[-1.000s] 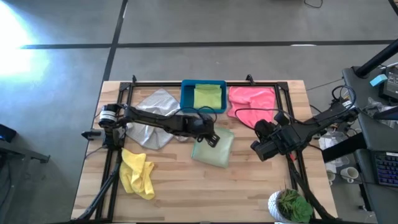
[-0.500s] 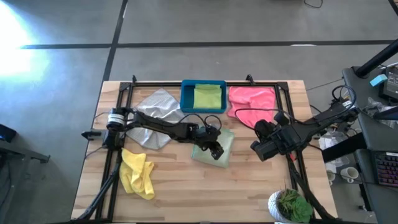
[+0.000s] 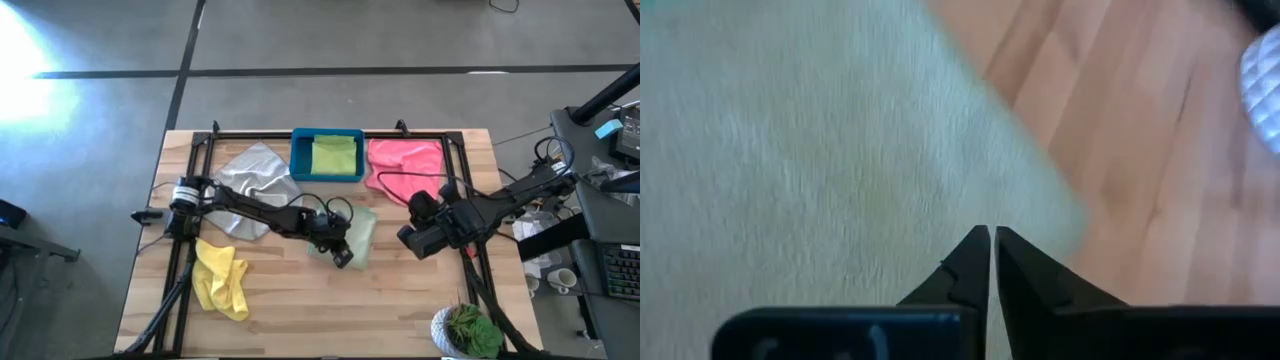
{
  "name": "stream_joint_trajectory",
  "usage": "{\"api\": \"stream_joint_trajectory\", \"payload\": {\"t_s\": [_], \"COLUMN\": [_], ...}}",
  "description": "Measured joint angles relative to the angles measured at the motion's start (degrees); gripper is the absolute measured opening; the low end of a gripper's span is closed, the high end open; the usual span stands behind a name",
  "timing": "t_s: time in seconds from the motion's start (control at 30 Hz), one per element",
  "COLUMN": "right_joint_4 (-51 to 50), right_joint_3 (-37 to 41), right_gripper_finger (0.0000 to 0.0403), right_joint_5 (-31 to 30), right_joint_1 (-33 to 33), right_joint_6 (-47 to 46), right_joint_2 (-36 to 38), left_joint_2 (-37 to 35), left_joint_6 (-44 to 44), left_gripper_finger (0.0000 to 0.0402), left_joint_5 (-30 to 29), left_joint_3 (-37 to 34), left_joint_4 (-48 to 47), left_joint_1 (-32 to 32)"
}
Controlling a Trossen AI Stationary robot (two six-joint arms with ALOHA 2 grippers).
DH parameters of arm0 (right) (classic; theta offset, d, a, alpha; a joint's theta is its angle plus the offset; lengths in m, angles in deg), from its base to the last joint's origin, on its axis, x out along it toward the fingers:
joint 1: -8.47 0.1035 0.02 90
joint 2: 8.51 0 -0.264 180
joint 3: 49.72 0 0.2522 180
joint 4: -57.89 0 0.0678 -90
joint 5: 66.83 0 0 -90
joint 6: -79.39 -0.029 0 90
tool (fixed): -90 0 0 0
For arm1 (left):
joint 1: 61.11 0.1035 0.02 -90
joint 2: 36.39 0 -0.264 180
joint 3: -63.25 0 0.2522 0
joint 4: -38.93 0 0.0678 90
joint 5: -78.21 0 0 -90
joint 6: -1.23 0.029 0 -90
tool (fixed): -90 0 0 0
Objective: Fold microfiber towels
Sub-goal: Fold the green microfiber cloth
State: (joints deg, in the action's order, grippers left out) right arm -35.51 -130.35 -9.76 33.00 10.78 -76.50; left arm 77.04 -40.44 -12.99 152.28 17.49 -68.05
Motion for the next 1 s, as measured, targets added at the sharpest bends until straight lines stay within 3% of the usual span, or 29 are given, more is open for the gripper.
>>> {"api": "stream_joint_trajectory", "payload": {"t_s": [0.2, 0.37, 0.47, 0.8, 1.0], "right_joint_4": [3.86, 7.25, 9.26, 11.14, 15.68], "right_joint_3": [-1.07, -1.35, -1.33, -1.2, -1.16], "right_gripper_finger": [0.0068, 0.0068, 0.0068, 0.0068, 0.0068], "right_joint_5": [0.36, 1.68, 1.86, 1.93, 2.05], "right_joint_1": [0.0, 0.02, 0.02, 0.02, 0.07], "right_joint_6": [-4.43, -6.99, -7.9, -9.48, -9.54], "right_joint_2": [0.0, 0.0, -0.19, -1.86, -4.09], "left_joint_2": [0.0, 0.0, -0.28, -1.22, -2.73], "left_joint_6": [0.04, 0.1, 1.63, 21.2, 39.43], "left_gripper_finger": [0.0001, 0.0001, 0.0001, 0.0001, 0.0001], "left_joint_5": [-0.03, -3.5, -2.08, 7.61, 6.97], "left_joint_3": [-1.86, -5.87, -8.08, -8.89, -8.83], "left_joint_4": [-0.16, -0.49, 0.39, -11.07, -20.06], "left_joint_1": [-2.84, -3.3, -3.59, -7.75, -10.71]}}
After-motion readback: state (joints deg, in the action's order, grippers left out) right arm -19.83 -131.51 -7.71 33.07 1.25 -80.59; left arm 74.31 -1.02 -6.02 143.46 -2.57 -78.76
